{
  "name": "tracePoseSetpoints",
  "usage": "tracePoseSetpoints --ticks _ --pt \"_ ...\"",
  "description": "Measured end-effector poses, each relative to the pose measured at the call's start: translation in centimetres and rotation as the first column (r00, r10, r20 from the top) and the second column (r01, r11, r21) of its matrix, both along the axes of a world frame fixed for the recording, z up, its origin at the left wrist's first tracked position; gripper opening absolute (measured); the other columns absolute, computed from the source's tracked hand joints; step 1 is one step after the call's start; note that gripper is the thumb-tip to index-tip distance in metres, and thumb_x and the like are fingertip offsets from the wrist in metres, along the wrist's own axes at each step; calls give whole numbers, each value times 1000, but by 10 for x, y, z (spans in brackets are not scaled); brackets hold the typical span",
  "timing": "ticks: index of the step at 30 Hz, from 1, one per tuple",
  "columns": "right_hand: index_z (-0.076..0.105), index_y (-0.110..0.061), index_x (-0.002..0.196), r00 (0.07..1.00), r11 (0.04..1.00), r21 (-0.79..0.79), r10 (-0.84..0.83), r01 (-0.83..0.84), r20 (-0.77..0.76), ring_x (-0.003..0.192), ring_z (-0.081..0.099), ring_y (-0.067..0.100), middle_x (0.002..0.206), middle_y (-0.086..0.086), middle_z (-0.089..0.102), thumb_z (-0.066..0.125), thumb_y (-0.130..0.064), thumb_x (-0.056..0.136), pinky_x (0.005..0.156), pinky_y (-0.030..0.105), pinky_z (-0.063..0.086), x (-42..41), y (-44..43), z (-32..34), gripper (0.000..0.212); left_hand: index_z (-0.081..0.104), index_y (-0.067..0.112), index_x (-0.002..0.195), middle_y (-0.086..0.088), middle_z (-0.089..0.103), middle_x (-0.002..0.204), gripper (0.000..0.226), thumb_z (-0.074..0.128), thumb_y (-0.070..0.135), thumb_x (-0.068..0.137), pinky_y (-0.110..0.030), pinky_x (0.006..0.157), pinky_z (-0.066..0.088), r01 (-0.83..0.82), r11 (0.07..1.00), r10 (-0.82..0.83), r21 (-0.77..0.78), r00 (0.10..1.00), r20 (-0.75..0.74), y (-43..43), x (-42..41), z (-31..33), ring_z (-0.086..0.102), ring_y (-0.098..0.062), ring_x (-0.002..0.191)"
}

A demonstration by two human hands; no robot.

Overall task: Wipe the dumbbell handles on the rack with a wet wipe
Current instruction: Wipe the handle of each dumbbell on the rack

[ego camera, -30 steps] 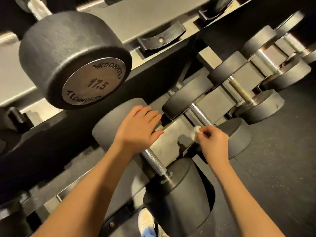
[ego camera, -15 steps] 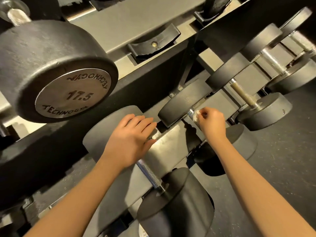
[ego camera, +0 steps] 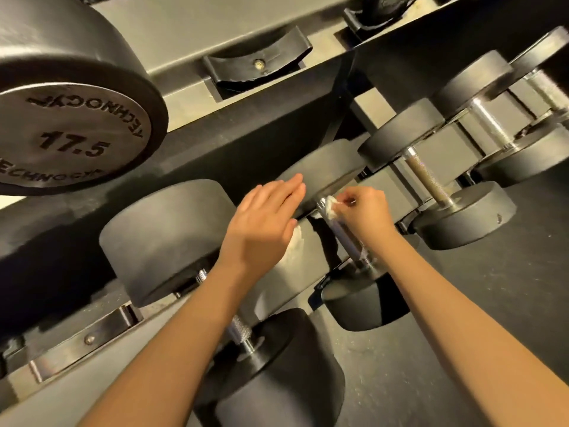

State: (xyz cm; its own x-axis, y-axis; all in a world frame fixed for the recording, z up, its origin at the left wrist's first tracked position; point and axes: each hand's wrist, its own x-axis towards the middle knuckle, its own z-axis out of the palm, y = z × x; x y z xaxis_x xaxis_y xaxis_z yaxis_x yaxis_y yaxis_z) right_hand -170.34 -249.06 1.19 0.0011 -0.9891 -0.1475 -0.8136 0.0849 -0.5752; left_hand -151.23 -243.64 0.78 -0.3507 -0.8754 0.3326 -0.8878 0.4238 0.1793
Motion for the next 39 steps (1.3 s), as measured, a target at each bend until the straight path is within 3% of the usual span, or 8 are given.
tracePoseSetpoints --ticks 4,10,16,20,25,28,34,39 --pt "70 -4 89 987 992 95 91 -79 -135 82 59 17 91 8 67 62 -4 86 72 26 46 -13 13 -3 8 50 5 138 -10 49 143 44 44 15 95 -44 104 43 17 997 -16 -81 1000 5 -1 1 -4 51 -27 126" --pt "71 -5 96 998 999 32 -25 23 64 81 57 14 92 7 67 64 -7 87 73 24 43 0 4 1 11 52 4 135 -10 51 141 41 44 14 96 -40 102 45 9 989 -8 -147 1000 4 1 -1 -6 53 -26 123" --pt "67 -9 88 924 927 375 159 -18 -349 78 61 20 89 5 64 64 -10 83 66 26 47 -16 23 12 6 53 3 134 -12 53 138 40 44 17 98 -41 97 49 10 983 -8 -181 1000 11 0 -3 -7 55 -27 121" --pt "65 -7 84 962 960 278 92 -17 -257 79 60 21 93 9 65 66 0 78 65 29 50 -4 16 16 9 54 2 133 -12 54 137 39 47 16 97 -40 94 51 1 979 -1 -203 1000 -2 2 -5 -7 55 -28 121" --pt "65 -6 99 797 923 383 266 -48 -542 67 49 23 79 6 53 64 -5 81 62 31 40 -13 35 20 18 55 1 132 -13 55 136 39 48 17 98 -39 93 51 -5 978 0 -210 1000 -19 4 -7 -6 55 -28 121" --pt "67 -5 97 851 955 285 218 -85 -478 64 48 21 82 7 58 61 -10 85 60 29 39 -9 35 15 13 56 1 131 -14 55 136 39 47 18 98 -39 95 51 -5 977 0 -215 1000 -24 4 -7 -5 56 -28 121" --pt "65 -4 96 945 985 129 147 -114 -293 86 57 24 98 8 57 60 -5 86 66 31 43 7 29 4 11 55 0 132 -14 55 136 39 46 17 98 -39 92 51 -11 979 6 -201 1000 -23 5 -9 -4 55 -28 121" --pt "64 -3 103 897 990 110 122 -82 -425 71 47 21 96 10 57 56 -10 92 60 30 38 5 37 -3 15 54 1 132 -13 54 137 40 49 17 96 -38 91 51 -3 980 2 -198 1000 -6 5 -8 -3 55 -28 121"
